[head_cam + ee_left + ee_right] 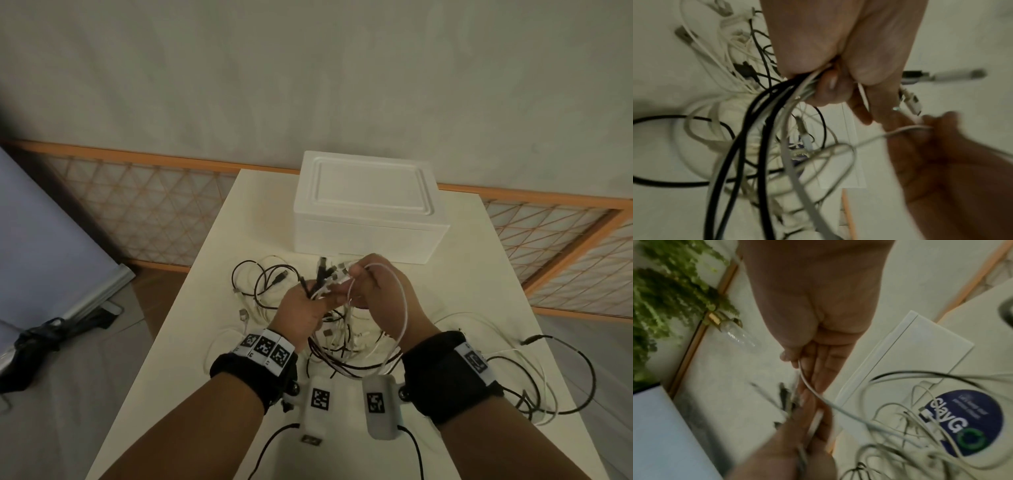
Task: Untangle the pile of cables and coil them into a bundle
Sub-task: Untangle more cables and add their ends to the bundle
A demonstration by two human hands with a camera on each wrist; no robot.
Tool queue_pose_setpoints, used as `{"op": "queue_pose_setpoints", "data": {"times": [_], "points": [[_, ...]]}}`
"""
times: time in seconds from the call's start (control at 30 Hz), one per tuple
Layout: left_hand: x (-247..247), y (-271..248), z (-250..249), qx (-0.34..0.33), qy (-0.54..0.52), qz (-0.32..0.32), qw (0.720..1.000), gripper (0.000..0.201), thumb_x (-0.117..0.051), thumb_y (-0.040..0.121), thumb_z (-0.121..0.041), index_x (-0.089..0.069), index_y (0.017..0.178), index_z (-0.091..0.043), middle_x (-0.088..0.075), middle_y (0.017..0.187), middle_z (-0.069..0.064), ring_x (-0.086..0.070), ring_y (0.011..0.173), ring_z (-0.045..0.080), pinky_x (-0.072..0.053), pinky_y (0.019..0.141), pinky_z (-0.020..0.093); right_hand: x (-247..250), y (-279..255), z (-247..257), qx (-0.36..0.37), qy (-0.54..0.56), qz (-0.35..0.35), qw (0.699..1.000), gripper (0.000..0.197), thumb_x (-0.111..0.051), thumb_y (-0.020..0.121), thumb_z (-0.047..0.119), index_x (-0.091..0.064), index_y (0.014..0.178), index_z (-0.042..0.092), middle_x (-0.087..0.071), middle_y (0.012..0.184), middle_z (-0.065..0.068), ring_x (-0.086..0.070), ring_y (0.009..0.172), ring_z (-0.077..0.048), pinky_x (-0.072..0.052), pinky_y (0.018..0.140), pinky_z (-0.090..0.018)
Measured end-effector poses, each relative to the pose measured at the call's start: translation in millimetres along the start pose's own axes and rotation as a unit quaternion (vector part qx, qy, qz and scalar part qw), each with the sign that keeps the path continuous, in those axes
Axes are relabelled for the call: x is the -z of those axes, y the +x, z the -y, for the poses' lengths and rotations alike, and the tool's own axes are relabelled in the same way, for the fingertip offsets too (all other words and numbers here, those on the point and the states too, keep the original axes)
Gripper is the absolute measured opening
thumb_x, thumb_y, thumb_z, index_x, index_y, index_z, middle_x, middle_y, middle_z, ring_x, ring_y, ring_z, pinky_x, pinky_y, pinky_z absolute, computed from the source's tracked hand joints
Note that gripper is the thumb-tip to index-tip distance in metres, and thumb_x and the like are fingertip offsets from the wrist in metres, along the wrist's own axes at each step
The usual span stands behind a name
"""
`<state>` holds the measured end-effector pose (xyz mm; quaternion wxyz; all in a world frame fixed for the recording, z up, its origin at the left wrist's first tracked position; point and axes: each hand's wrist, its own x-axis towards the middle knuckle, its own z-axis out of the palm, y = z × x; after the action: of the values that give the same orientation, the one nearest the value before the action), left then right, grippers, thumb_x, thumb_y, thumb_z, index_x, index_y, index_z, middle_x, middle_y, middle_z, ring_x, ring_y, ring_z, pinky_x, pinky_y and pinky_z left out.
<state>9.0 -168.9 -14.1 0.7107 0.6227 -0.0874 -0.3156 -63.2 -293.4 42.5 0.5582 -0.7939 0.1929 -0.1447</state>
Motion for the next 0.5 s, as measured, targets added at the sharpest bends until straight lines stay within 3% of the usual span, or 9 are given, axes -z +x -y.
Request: {"op": "queue_pose_setpoints", "data": {"times": [0.1, 0.17, 0.27, 0.3, 0.37, 0.43, 0.5], "points": [[4.5, 1.4, 6.0, 0.015, 0.085, 0.024, 0.996, 0.012, -0.078, 0.077, -0.018, -0.068, 0.071, -0.021, -0.053, 0.053, -0.008, -0.035, 0.034, 0.000, -0.028, 0.040, 0.018, 1.8, 1.5, 13.1, -0.023, 0.171, -0.027, 0.985, 0.018, -0.043, 0.100, 0.012, -0.049, 0.086, 0.002, -0.060, 0.078, -0.029, -0.067, 0.060, -0.025, -0.054, 0.054, -0.034], [5.7, -0.6, 8.1, 0.023, 0.097, 0.028, 0.995, 0.008, -0.072, 0.084, -0.019, -0.070, 0.076, -0.017, -0.059, 0.053, -0.012, -0.039, 0.034, -0.002, -0.029, 0.040, 0.015, 4.1, 2.6, 16.7, -0.013, 0.191, -0.047, 0.980, 0.019, -0.046, 0.099, 0.016, -0.051, 0.083, 0.008, -0.064, 0.076, -0.020, -0.067, 0.063, -0.026, -0.054, 0.058, -0.037], [8.1, -6.5, 8.2, 0.027, 0.037, 0.040, 0.998, 0.028, -0.070, 0.081, -0.035, -0.073, 0.091, -0.008, -0.073, 0.084, 0.003, -0.029, 0.036, 0.006, -0.022, 0.040, 0.019, 11.5, 2.2, 22.2, -0.009, 0.214, -0.077, 0.974, 0.022, -0.045, 0.099, 0.015, -0.053, 0.078, 0.018, -0.066, 0.069, -0.008, -0.066, 0.064, -0.027, -0.054, 0.063, -0.040], [8.0, -7.7, 7.7, 0.032, 0.023, 0.046, 0.998, 0.031, -0.069, 0.082, -0.032, -0.071, 0.097, -0.005, -0.074, 0.091, 0.003, -0.027, 0.036, 0.007, -0.021, 0.041, 0.019, 13.9, 0.8, 26.5, -0.013, 0.243, -0.080, 0.967, 0.024, -0.041, 0.100, 0.013, -0.051, 0.079, 0.016, -0.066, 0.068, -0.006, -0.066, 0.064, -0.026, -0.054, 0.063, -0.037], [5.2, -11.2, 4.0, 0.038, 0.018, 0.074, 0.996, 0.017, -0.067, 0.087, -0.017, -0.070, 0.099, -0.006, -0.074, 0.083, -0.001, -0.026, 0.038, 0.007, -0.026, 0.042, 0.020, 15.4, -1.9, 37.2, -0.005, 0.258, -0.092, 0.962, 0.023, -0.039, 0.101, 0.011, -0.049, 0.080, 0.012, -0.064, 0.071, -0.006, -0.067, 0.066, -0.024, -0.054, 0.064, -0.036], [-1.3, -12.2, 4.3, 0.025, 0.061, 0.097, 0.993, 0.010, -0.068, 0.085, -0.009, -0.074, 0.088, -0.016, -0.072, 0.075, -0.003, -0.041, 0.042, 0.006, -0.038, 0.046, 0.020, 14.0, -5.2, 49.6, 0.023, 0.240, -0.105, 0.965, 0.019, -0.042, 0.100, 0.015, -0.049, 0.082, 0.011, -0.063, 0.076, -0.010, -0.067, 0.071, -0.026, -0.055, 0.067, -0.040], [-6.2, -7.9, 8.1, 0.010, 0.125, 0.082, 0.989, 0.009, -0.075, 0.079, -0.015, -0.074, 0.079, -0.024, -0.073, 0.080, 0.001, -0.064, 0.062, 0.008, -0.051, 0.057, 0.023, 12.2, -8.2, 61.0, 0.047, 0.255, -0.107, 0.960, 0.017, -0.048, 0.098, 0.020, -0.049, 0.083, 0.012, -0.063, 0.079, -0.013, -0.067, 0.075, -0.029, -0.055, 0.070, -0.043]]}}
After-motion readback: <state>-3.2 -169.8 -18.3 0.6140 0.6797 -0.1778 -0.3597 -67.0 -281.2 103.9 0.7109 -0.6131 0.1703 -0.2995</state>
